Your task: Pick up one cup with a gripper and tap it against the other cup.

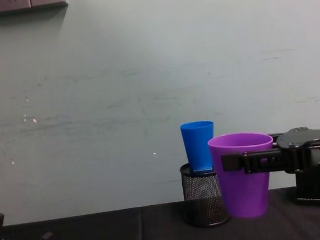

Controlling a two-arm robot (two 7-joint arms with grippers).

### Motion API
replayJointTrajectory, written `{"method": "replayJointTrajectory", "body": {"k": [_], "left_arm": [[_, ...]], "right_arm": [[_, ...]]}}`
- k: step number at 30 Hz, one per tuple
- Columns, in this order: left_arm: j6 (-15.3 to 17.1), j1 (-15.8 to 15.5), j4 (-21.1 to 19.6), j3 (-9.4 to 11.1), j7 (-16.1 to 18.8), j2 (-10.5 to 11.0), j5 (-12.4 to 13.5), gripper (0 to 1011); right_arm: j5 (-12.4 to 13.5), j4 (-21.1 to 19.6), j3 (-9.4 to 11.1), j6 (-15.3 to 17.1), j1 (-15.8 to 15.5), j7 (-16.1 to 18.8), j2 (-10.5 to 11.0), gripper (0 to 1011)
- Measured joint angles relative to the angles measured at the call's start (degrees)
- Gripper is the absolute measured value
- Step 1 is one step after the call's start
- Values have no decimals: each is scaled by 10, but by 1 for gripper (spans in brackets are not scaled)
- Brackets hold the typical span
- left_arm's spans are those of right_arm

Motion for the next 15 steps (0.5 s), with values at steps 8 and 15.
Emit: {"method": "replayJointTrajectory", "body": {"k": [8,15], "left_arm": [[0,0,0,0,0,0,0,1011],[0,0,0,0,0,0,0,1011]], "right_arm": [[4,-1,0,5,0,-2,0,726],[2,-1,1,3,0,-2,0,726]]}}
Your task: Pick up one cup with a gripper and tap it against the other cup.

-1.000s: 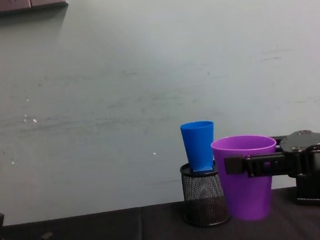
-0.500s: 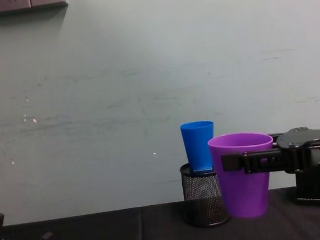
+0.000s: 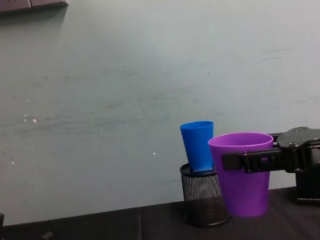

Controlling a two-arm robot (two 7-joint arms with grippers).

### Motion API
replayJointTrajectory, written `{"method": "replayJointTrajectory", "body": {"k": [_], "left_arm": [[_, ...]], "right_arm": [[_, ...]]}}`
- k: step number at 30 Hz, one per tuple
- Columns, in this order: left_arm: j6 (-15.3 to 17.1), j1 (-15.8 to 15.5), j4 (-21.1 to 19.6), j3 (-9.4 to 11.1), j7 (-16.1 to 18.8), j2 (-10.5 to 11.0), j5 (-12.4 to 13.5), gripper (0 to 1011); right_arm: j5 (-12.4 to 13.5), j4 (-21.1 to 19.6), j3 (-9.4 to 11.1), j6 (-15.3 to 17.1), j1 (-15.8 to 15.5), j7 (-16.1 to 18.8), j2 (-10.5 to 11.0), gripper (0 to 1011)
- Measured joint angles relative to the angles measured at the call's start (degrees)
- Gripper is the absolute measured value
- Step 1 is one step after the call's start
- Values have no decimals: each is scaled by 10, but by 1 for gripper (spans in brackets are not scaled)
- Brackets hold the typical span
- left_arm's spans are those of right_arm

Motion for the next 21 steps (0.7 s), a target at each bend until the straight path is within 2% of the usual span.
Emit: {"method": "replayJointTrajectory", "body": {"k": [21], "left_arm": [[0,0,0,0,0,0,0,1011]], "right_arm": [[-2,1,0,-2,-1,1,0,726]]}}
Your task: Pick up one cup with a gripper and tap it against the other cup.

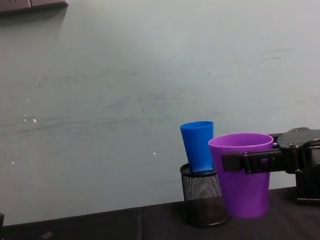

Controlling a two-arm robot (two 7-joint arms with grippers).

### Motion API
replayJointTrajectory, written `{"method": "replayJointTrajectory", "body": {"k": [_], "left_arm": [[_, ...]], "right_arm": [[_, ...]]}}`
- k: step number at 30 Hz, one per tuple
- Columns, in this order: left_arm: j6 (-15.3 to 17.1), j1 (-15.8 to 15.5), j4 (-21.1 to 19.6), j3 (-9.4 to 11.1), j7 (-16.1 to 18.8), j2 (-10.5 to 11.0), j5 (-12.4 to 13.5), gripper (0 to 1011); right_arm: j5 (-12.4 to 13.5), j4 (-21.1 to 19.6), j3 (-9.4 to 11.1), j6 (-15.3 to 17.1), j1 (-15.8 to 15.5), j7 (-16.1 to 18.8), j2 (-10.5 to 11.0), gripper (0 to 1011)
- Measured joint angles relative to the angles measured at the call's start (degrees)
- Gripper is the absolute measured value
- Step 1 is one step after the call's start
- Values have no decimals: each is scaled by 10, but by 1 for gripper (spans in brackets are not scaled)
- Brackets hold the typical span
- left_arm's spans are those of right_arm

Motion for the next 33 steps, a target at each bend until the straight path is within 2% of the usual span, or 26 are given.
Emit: {"method": "replayJointTrajectory", "body": {"k": [33], "left_arm": [[0,0,0,0,0,0,0,1011]], "right_arm": [[0,0,0,-1,0,0,0,726]]}}
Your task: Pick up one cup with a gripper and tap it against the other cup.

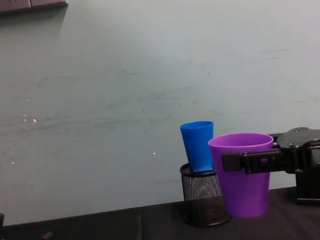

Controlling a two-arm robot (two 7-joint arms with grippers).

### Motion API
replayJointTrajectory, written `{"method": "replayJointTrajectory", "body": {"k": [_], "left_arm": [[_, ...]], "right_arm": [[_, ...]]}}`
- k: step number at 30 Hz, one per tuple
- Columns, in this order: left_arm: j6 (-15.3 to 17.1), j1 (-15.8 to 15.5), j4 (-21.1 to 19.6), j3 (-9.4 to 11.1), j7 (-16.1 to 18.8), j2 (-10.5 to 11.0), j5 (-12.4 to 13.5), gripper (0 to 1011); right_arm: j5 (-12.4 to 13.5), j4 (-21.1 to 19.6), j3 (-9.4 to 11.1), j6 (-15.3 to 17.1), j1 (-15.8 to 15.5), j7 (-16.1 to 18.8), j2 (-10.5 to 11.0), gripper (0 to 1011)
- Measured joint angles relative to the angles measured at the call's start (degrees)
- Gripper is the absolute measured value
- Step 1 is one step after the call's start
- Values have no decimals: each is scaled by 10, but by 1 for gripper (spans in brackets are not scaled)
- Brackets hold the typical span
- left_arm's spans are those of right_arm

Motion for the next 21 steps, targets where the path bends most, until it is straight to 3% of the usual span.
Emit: {"method": "replayJointTrajectory", "body": {"k": [21], "left_arm": [[0,0,0,0,0,0,0,1011]], "right_arm": [[0,0,0,0,0,0,0,726]]}}
